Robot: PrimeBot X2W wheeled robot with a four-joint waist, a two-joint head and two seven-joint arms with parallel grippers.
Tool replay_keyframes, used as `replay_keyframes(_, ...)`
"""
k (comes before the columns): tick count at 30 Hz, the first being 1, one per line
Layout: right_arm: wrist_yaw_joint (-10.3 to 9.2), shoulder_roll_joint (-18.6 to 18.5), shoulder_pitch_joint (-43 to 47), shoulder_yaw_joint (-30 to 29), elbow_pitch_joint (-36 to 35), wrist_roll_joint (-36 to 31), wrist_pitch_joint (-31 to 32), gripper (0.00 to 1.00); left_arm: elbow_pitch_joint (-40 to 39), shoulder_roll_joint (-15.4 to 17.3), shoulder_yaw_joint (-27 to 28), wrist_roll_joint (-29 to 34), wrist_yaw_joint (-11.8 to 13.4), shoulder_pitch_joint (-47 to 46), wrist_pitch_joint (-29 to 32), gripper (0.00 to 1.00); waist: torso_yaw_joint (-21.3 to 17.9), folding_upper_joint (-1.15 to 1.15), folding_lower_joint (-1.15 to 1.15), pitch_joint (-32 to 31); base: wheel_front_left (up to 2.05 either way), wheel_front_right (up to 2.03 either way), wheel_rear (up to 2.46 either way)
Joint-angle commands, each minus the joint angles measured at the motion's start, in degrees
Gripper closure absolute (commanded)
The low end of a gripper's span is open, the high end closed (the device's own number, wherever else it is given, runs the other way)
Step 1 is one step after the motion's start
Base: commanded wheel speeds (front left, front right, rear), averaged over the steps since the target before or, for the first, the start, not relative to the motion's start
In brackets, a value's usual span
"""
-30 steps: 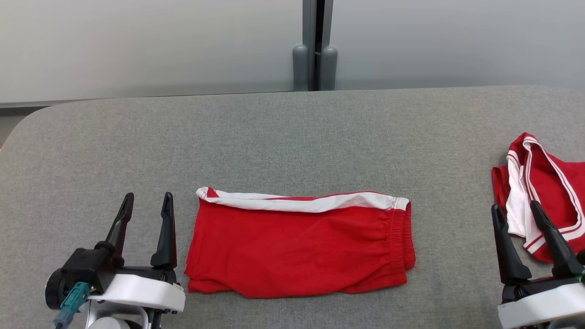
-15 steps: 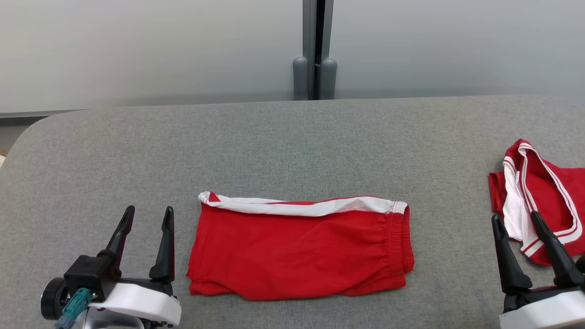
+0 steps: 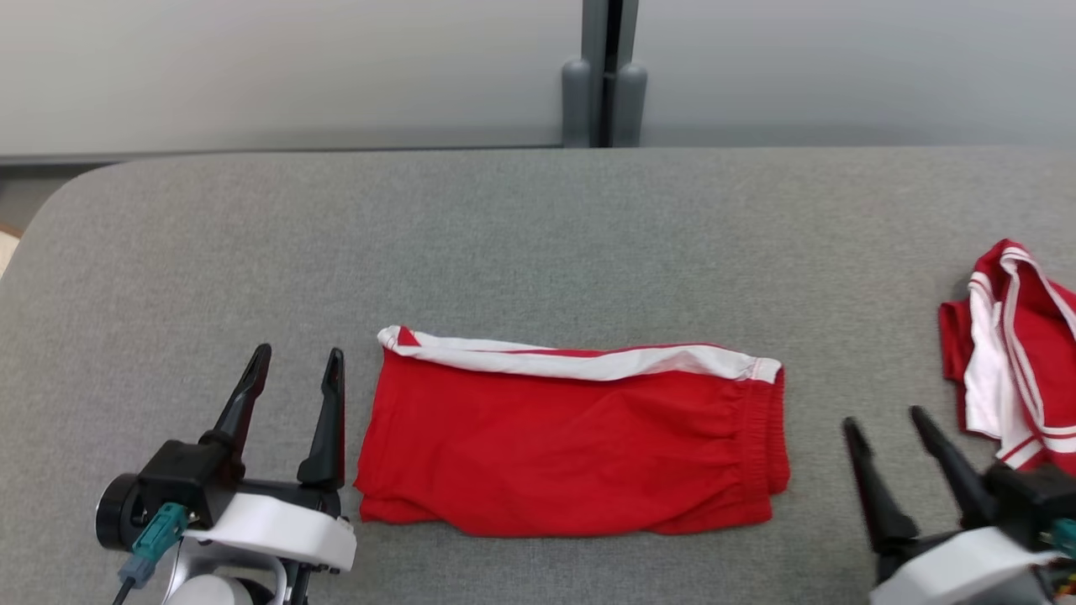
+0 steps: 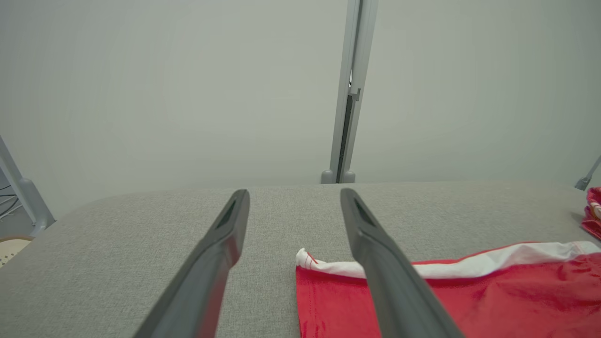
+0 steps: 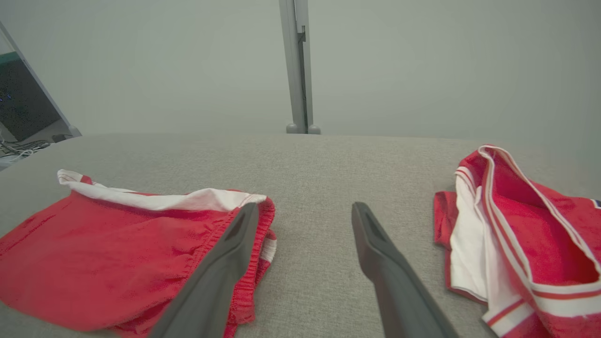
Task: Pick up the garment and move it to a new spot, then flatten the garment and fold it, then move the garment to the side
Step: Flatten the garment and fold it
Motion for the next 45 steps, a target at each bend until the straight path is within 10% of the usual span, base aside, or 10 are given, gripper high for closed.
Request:
replay_keyframes(1,-0.03,-0.1,-1.2,1.2,1.2,0.4,0.5,0.00,-0.1,0.1,-0.1,0.4,-0.1,-1.4,-0.3,0.00,1.2,0.00,0.00,1.8,0.00,0.00,0.00)
replay_keyframes(23,-0.03,1.8,-9.4,8.7,18.1,5.4,0.3,0.00,3.9,-1.7,-1.7,-0.1,-1.2,-7.9,-3.4,0.00,3.2,0.00,0.00,9.1,0.00,0.00,0.00)
replay_keyframes(25,-0.02,1.8,-9.6,9.5,18.1,6.0,1.0,0.16,4.1,-1.7,-1.8,0.0,-1.2,-8.0,-3.5,0.00,3.2,0.00,0.00,9.1,0.00,0.00,0.00)
replay_keyframes(26,-0.02,1.7,-9.8,9.8,18.0,6.5,1.6,0.58,4.1,-1.7,-1.8,0.0,-1.2,-8.1,-3.5,0.00,3.1,0.00,0.00,9.2,0.00,0.00,0.00)
replay_keyframes(28,-0.02,1.2,-10.1,9.9,17.1,7.3,1.8,1.00,4.3,-1.7,-1.7,-0.3,-1.2,-8.0,-3.7,0.00,2.9,0.00,0.00,9.2,0.00,0.00,0.00)
replay_keyframes(45,-0.04,-5.3,-3.3,0.1,5.0,8.3,9.2,1.00,1.6,-0.8,-1.3,-0.3,1.2,-5.4,-2.8,0.00,1.3,0.00,0.00,6.4,0.00,0.00,0.00)
